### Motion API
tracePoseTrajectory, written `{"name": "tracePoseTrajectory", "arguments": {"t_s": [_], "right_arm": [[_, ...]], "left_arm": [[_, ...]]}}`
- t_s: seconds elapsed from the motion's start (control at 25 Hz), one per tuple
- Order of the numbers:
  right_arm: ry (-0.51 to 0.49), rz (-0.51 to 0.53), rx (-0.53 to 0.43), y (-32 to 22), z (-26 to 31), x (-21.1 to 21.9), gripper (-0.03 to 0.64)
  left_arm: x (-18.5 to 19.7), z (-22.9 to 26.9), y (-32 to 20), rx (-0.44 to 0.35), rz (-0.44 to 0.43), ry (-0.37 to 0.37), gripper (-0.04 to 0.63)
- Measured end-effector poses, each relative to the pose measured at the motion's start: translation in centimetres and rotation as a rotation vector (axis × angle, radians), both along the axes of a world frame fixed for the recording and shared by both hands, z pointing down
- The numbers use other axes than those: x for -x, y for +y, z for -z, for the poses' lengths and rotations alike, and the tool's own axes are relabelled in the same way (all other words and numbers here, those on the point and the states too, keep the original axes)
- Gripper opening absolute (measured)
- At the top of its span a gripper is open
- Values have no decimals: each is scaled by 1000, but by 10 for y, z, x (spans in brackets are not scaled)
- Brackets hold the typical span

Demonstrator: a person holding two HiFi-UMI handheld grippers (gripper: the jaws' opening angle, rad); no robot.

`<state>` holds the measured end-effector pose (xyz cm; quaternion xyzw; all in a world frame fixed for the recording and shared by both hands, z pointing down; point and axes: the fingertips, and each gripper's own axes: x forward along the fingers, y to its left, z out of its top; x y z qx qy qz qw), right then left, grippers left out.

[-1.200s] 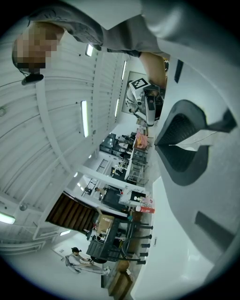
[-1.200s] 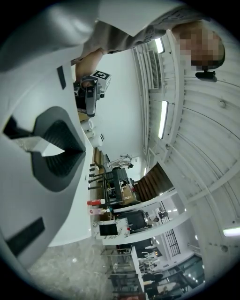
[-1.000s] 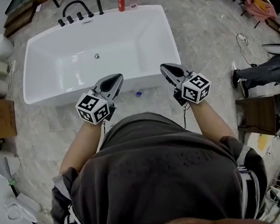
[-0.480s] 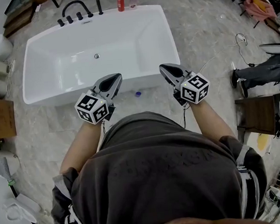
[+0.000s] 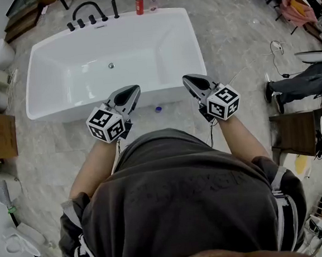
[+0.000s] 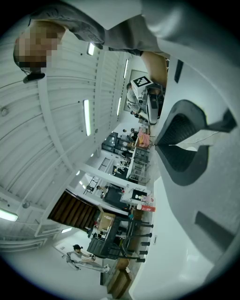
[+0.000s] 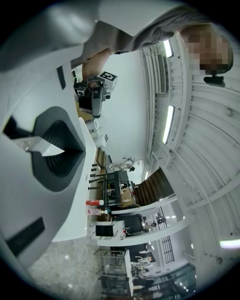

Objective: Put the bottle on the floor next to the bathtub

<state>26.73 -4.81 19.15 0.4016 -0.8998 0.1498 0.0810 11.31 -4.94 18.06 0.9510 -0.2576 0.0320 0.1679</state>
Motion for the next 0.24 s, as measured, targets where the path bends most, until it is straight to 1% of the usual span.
{"name": "tracePoseTrajectory", "arguments": {"t_s": [0.24], "right_arm": [[13,9,-5,1,1,2,-9]], "left_arm": [[1,1,0,-1,4,1,6]]}}
